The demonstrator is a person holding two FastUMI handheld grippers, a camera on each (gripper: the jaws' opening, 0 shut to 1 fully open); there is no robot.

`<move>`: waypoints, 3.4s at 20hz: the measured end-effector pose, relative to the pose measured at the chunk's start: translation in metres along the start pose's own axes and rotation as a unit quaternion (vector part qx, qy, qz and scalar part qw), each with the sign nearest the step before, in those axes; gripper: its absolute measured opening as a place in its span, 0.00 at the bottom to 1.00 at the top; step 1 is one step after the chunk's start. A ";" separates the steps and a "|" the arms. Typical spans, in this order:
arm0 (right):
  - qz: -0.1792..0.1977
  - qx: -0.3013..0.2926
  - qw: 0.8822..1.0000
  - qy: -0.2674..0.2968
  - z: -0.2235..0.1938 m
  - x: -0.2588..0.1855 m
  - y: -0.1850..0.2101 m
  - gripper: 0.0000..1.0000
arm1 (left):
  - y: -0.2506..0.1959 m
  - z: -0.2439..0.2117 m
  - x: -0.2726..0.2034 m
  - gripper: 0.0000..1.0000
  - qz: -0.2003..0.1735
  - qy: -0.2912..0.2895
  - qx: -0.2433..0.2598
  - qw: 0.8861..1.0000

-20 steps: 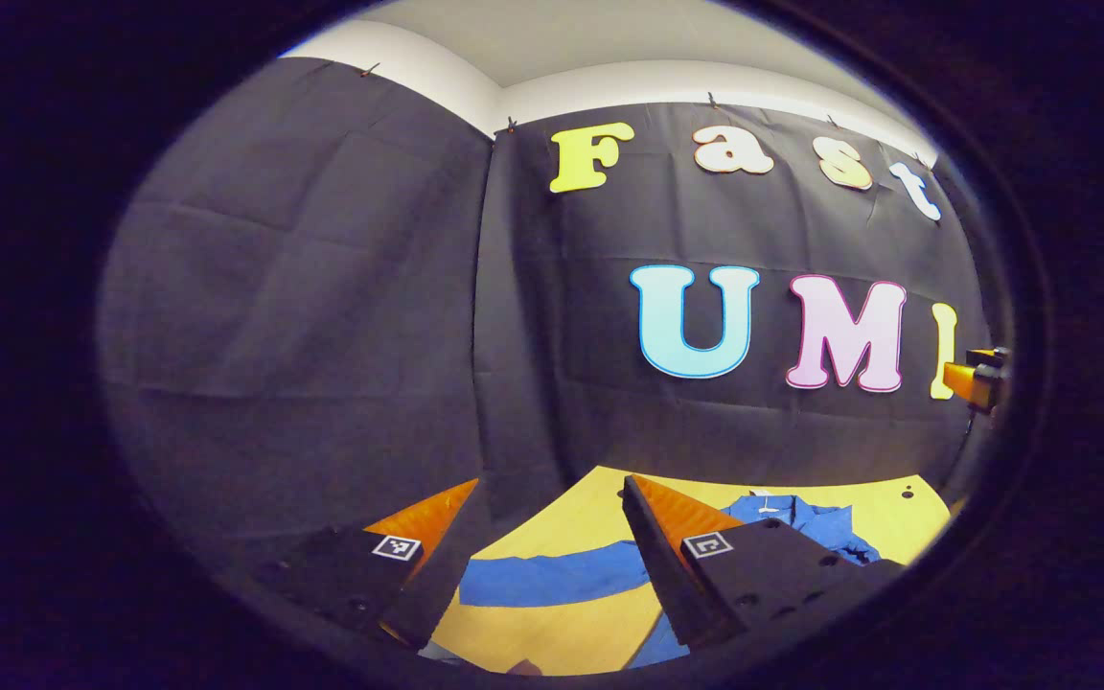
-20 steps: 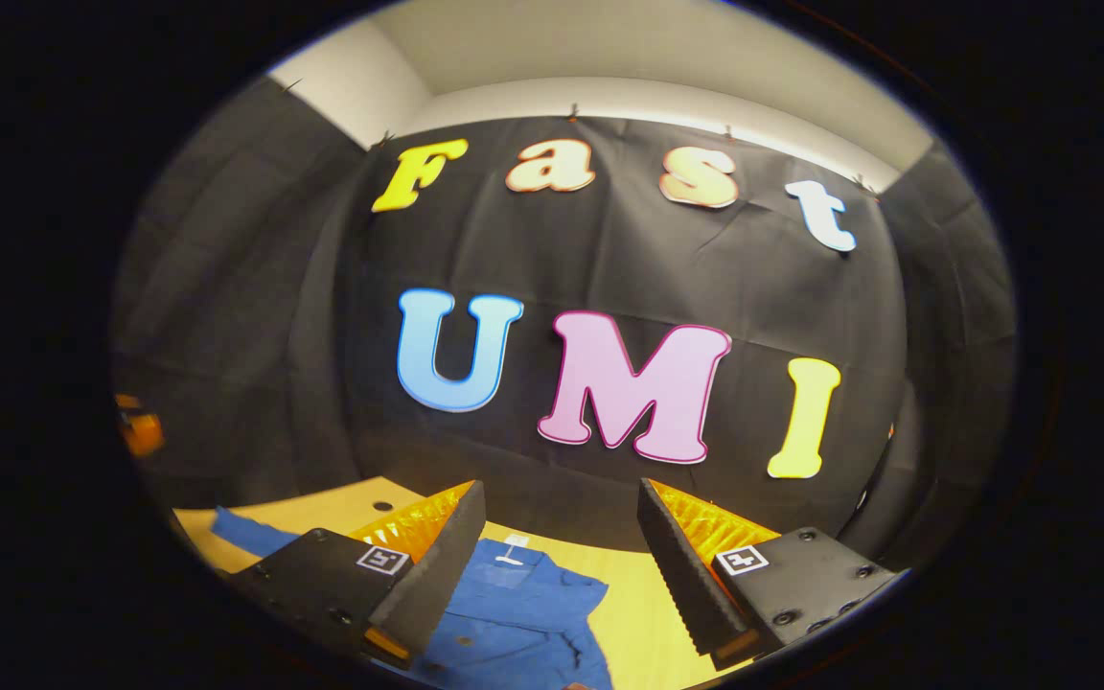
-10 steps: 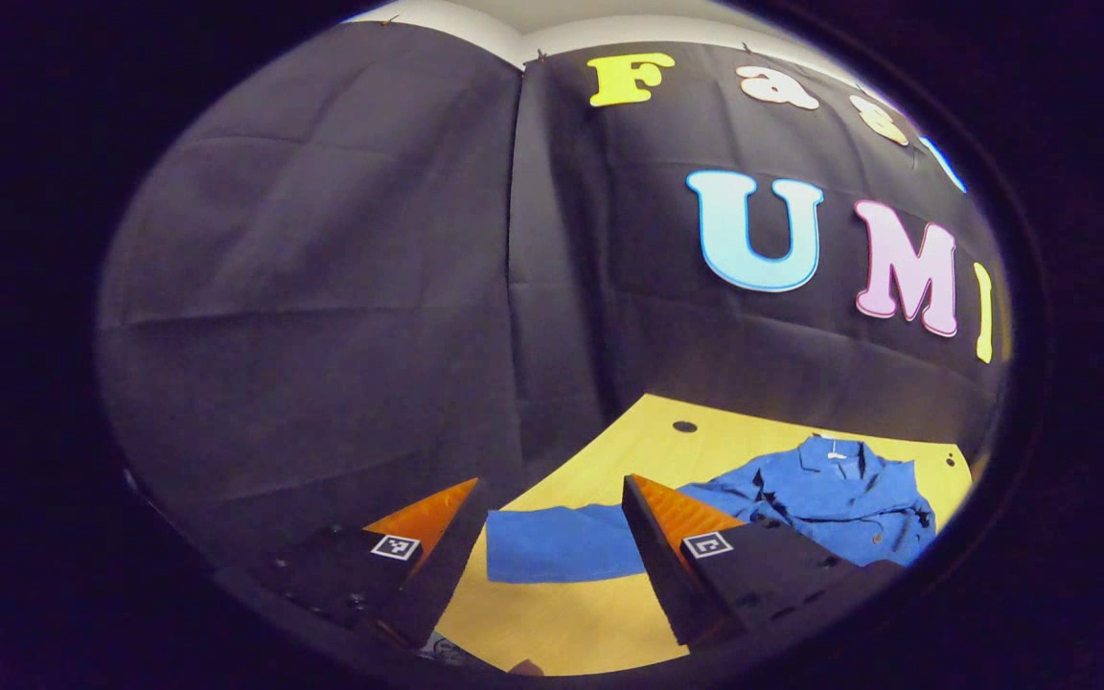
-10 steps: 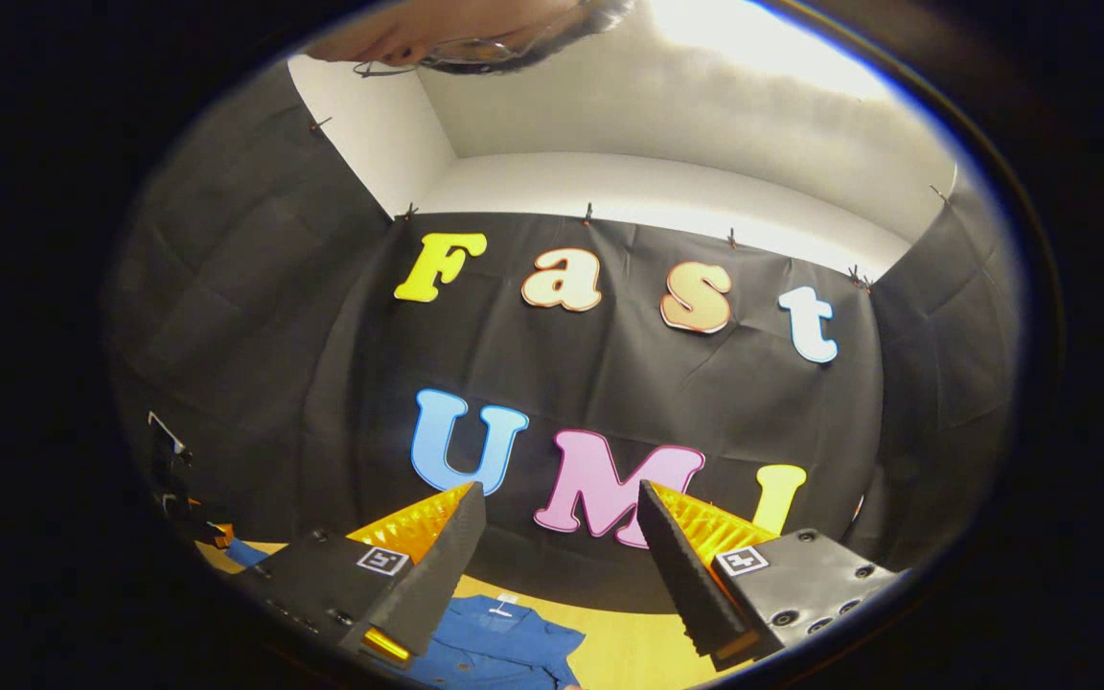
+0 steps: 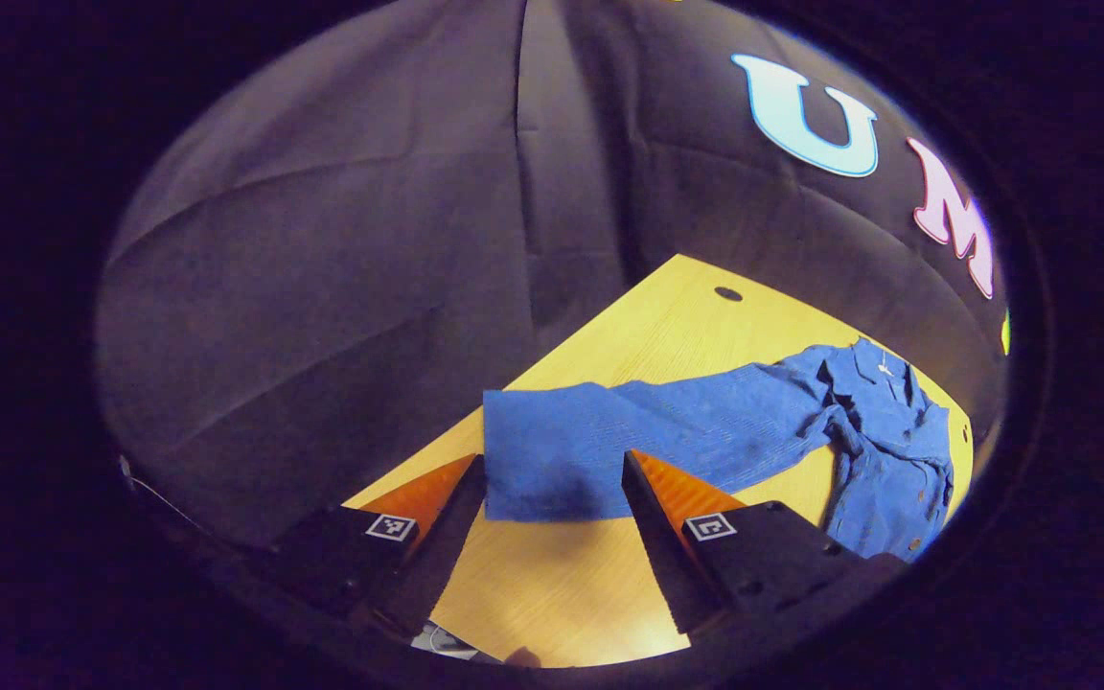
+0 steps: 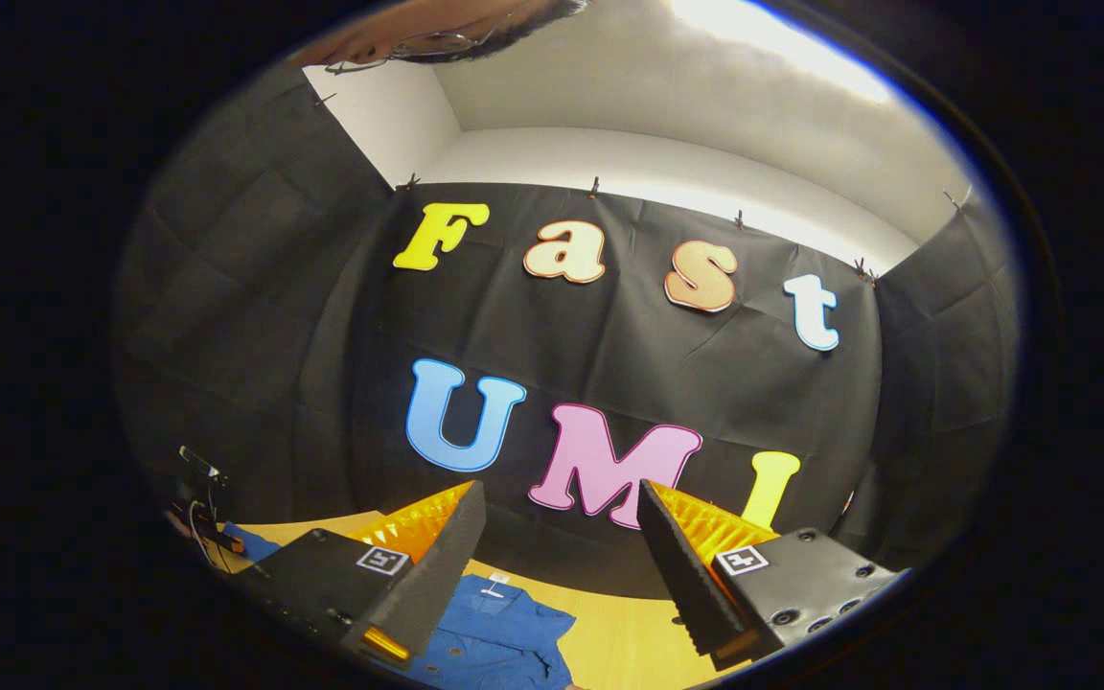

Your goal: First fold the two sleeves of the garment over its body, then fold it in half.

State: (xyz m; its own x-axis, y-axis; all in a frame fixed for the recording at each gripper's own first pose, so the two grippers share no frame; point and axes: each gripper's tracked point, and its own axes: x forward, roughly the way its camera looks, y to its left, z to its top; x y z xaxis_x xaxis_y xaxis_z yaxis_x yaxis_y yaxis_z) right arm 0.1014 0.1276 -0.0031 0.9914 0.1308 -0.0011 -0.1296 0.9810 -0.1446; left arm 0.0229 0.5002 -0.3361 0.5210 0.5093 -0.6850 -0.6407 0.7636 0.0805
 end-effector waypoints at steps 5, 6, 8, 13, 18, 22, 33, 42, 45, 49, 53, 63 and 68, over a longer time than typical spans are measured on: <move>0.003 0.000 1.000 0.006 -0.001 0.006 0.008 1.00 | 0.012 -0.006 0.016 0.84 0.027 0.040 -0.006 0.999; 0.004 0.002 1.000 0.009 -0.003 0.006 0.009 1.00 | 0.013 -0.009 0.020 0.85 0.027 0.050 -0.007 0.998; 0.007 0.005 1.000 0.016 -0.006 0.006 0.011 1.00 | 0.011 -0.023 0.025 0.85 0.027 0.095 -0.004 0.995; 0.015 0.002 0.999 0.029 -0.012 0.004 0.016 1.00 | 0.008 -0.013 0.031 0.71 -0.003 0.096 0.036 0.995; 0.004 0.012 0.999 0.043 -0.018 0.000 0.000 1.00 | 0.000 -0.010 0.039 0.45 -0.028 0.093 0.038 0.995; -0.008 0.026 0.997 0.071 -0.034 -0.004 -0.013 1.00 | -0.004 0.000 0.032 0.04 -0.045 0.144 -0.023 0.988; -0.006 0.017 0.997 0.075 -0.053 -0.006 -0.024 0.93 | -0.079 0.072 -0.032 0.00 -0.179 0.064 -0.001 0.982; -0.048 0.046 0.993 0.103 -0.075 -0.017 -0.062 0.92 | -0.222 0.137 -0.097 0.00 -0.279 0.018 0.067 0.958; -0.067 0.045 0.990 0.114 -0.083 -0.028 -0.079 0.93 | -0.293 0.144 -0.109 0.00 -0.325 0.021 0.075 0.942; -0.101 0.045 0.985 0.135 -0.098 -0.040 -0.108 0.93 | -0.378 0.129 -0.126 0.00 -0.370 0.027 0.120 0.921; -0.126 0.046 0.977 0.165 -0.121 -0.053 -0.135 1.00 | -0.461 0.098 -0.130 0.00 -0.426 0.039 0.156 0.890; -0.154 0.050 0.957 0.239 -0.188 -0.073 -0.177 1.00 | -0.550 -0.007 -0.052 0.00 -0.383 0.117 0.212 0.891; -0.138 0.051 0.952 0.268 -0.215 -0.067 -0.181 0.92 | -0.565 -0.027 -0.037 0.00 -0.365 0.132 0.220 0.895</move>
State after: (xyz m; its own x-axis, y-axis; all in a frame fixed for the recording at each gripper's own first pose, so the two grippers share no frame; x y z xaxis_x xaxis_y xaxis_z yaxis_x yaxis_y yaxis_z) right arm 0.0618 -0.0896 -0.1893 0.8507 -0.1989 -0.4866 0.1625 0.9798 -0.1164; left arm 0.3502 0.0393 -0.3757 0.5222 -0.2557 -0.8136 0.1302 0.9667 -0.2202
